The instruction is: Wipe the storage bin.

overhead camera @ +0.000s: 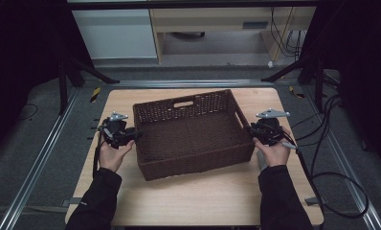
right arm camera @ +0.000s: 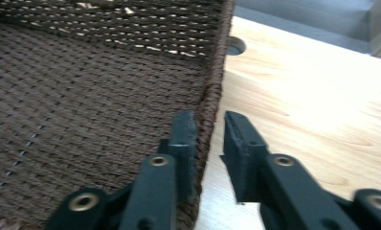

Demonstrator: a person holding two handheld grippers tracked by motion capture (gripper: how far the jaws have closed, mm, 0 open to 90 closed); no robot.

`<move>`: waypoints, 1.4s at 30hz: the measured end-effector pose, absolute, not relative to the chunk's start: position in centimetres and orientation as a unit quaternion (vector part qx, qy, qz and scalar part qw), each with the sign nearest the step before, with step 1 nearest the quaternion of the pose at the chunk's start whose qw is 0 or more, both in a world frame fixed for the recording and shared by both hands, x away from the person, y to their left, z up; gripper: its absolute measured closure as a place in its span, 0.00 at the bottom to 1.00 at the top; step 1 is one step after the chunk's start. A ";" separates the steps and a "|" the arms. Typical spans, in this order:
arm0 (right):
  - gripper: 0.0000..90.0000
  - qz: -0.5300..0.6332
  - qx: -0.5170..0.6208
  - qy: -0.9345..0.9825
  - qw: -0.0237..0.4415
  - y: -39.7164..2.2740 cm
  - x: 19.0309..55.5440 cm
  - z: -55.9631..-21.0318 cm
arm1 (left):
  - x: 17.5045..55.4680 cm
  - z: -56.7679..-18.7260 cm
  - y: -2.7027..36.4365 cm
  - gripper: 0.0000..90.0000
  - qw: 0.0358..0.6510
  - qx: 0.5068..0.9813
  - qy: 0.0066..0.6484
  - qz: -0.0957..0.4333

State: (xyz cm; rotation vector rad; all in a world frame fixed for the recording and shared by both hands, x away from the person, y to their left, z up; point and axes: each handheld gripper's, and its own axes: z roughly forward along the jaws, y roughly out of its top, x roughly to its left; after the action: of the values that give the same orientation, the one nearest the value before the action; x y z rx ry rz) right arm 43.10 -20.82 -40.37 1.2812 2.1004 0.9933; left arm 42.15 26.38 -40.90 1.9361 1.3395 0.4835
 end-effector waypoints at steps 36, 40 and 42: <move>0.84 0.370 0.451 0.778 0.232 -19.3 42.1 -40.7 | 42.2 -41.1 26.5 0.75 0.322 0.761 0.525 0.203; 0.84 0.369 0.447 0.782 0.230 -19.0 40.9 -40.7 | 41.5 -41.1 26.6 0.76 0.320 0.761 0.525 0.206; 0.83 0.368 0.447 0.782 0.231 -18.9 40.5 -40.6 | 41.0 -41.1 26.8 0.76 0.319 0.761 0.526 0.205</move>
State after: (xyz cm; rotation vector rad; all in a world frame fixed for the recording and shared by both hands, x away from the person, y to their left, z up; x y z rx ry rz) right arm 40.47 -18.87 -40.64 1.2296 2.1511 1.0112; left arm 41.05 26.78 -41.08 2.0016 1.3838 0.5391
